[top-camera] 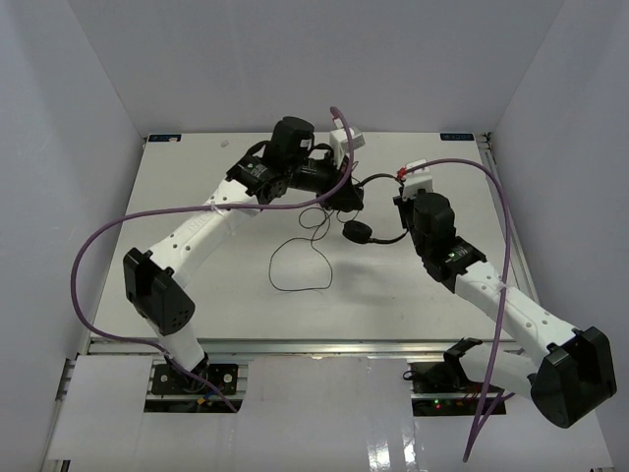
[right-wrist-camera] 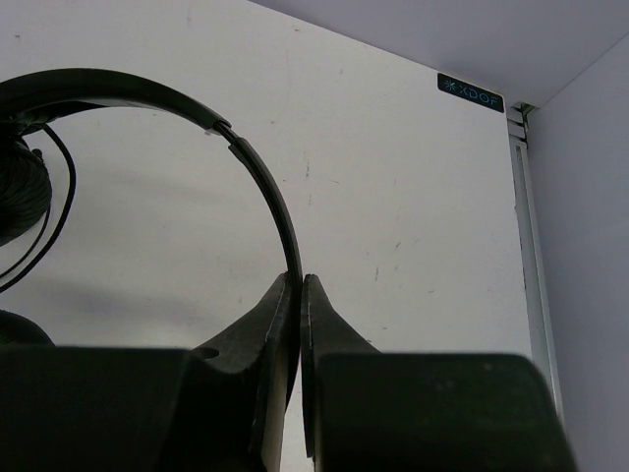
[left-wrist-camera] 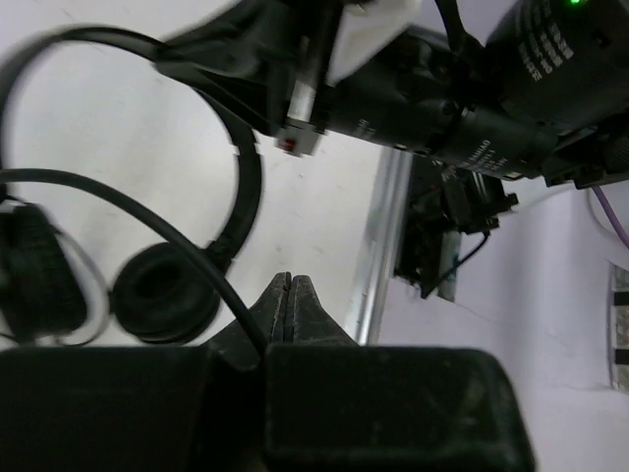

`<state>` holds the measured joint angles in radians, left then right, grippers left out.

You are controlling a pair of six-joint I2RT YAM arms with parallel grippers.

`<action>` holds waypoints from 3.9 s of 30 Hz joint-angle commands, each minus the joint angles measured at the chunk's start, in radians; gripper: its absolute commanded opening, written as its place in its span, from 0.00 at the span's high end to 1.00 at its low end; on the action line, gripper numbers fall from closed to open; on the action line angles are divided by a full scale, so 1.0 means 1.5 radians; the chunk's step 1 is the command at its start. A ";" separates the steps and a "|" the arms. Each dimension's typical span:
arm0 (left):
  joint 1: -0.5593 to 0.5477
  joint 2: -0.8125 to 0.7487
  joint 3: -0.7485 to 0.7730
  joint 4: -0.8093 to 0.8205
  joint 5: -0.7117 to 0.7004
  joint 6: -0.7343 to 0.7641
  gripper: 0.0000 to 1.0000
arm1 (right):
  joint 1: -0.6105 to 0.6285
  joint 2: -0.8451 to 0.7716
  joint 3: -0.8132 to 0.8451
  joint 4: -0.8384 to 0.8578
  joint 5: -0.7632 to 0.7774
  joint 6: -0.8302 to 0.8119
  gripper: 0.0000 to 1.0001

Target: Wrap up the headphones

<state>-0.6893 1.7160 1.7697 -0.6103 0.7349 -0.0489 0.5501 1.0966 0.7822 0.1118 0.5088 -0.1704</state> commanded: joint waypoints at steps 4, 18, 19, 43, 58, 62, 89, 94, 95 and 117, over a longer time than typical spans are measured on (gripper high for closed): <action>-0.067 0.004 -0.054 0.035 0.027 -0.085 1.00 | -0.006 0.039 0.075 0.098 0.062 0.076 0.92; -0.094 -0.068 -0.241 0.276 -0.064 -0.209 0.98 | -0.034 0.117 0.200 0.085 0.037 0.204 0.92; -0.095 -0.076 -0.264 0.300 -0.074 -0.219 0.98 | -0.036 0.126 0.209 0.079 0.033 0.215 0.92; -0.153 -0.109 -0.422 0.417 -0.235 -0.180 0.88 | -0.130 0.161 0.289 -0.014 -0.136 0.394 0.92; -0.153 -0.148 -0.572 0.571 -0.307 -0.118 0.78 | -0.216 0.136 0.317 -0.074 -0.350 0.503 0.92; -0.153 -0.133 -0.583 0.593 -0.304 -0.111 0.78 | -0.227 0.131 0.323 -0.074 -0.396 0.517 0.92; 0.054 -0.076 -0.544 0.635 -0.152 -0.047 0.88 | -0.319 0.041 0.298 -0.116 -0.925 0.184 0.92; 0.110 -0.085 -0.516 0.588 -0.125 -0.022 0.93 | -0.316 0.022 0.300 -0.256 -0.957 -0.059 0.92; 0.120 -0.087 -0.514 0.587 -0.120 -0.021 0.94 | -0.316 0.019 0.298 -0.281 -0.955 -0.097 0.92; 0.179 -0.083 -0.329 0.316 0.072 -0.011 0.92 | -0.141 -0.013 0.119 -0.276 -0.562 -0.438 0.92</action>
<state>-0.4478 1.6157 1.1919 -0.0195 0.7676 -0.0742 0.2843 1.0749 0.9940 -0.3634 -0.5252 -0.7877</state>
